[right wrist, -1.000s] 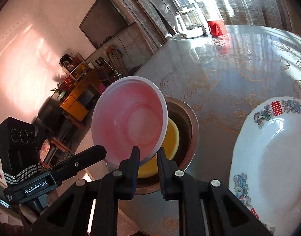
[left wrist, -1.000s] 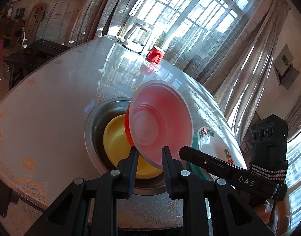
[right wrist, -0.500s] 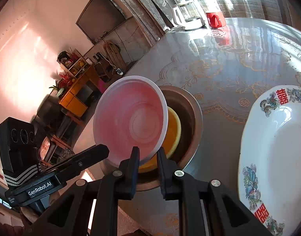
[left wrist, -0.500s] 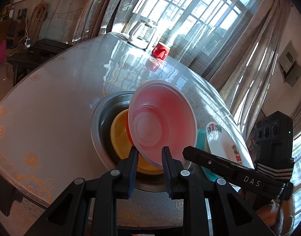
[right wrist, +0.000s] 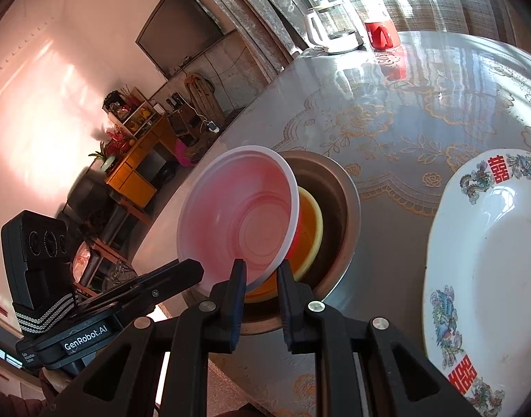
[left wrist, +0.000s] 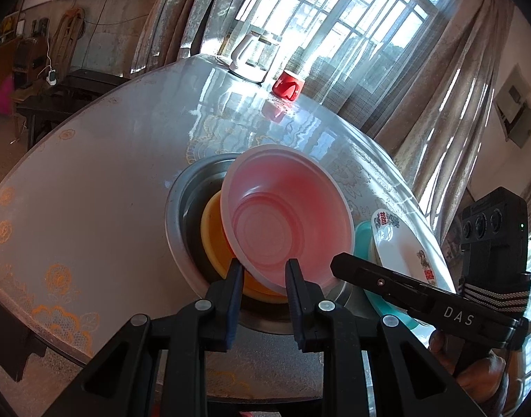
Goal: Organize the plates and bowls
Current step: 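Lower the red bowl into the basin onto the yellow bowl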
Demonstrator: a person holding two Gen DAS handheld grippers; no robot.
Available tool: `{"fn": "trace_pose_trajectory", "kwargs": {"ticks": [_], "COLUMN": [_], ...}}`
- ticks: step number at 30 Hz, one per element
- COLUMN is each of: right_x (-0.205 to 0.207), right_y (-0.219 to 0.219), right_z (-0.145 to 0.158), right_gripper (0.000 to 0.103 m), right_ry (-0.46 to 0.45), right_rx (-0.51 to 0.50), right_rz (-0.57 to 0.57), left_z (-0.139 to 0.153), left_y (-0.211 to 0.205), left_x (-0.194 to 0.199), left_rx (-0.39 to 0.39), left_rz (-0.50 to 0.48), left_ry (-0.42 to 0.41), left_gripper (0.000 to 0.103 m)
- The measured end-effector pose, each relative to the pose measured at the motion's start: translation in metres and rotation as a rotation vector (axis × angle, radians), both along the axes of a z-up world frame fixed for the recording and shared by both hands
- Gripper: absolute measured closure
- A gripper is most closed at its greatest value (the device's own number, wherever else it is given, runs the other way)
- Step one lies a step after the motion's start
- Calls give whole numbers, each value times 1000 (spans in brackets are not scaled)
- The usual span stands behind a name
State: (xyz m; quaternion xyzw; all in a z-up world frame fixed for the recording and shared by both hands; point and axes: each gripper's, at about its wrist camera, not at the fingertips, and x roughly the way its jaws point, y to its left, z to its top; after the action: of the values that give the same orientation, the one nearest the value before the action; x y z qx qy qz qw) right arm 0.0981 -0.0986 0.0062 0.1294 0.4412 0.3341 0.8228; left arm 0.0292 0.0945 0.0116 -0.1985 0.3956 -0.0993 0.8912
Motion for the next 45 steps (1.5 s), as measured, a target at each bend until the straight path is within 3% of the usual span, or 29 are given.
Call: {"fn": "trace_pose_trajectory", "kwargs": {"ticks": [31,41,45], "right_x": [4,3,3], "right_y": [-2,2,9], "right_z": [-7,-3,-5], "right_gripper": [83,80,85], "right_ry": [28,-31,-52], "right_rx": [-9,-71,-104], "right_rz": [-34,-39,-38], "left_z": [-2,-2,-4], "left_y": [7,7,5], "left_x": [-1,2,7], "left_rx": [27,81,103], "left_rz": [16,40,47], "left_ry": [-8,-8,1], "left_gripper": [79,79,79]}}
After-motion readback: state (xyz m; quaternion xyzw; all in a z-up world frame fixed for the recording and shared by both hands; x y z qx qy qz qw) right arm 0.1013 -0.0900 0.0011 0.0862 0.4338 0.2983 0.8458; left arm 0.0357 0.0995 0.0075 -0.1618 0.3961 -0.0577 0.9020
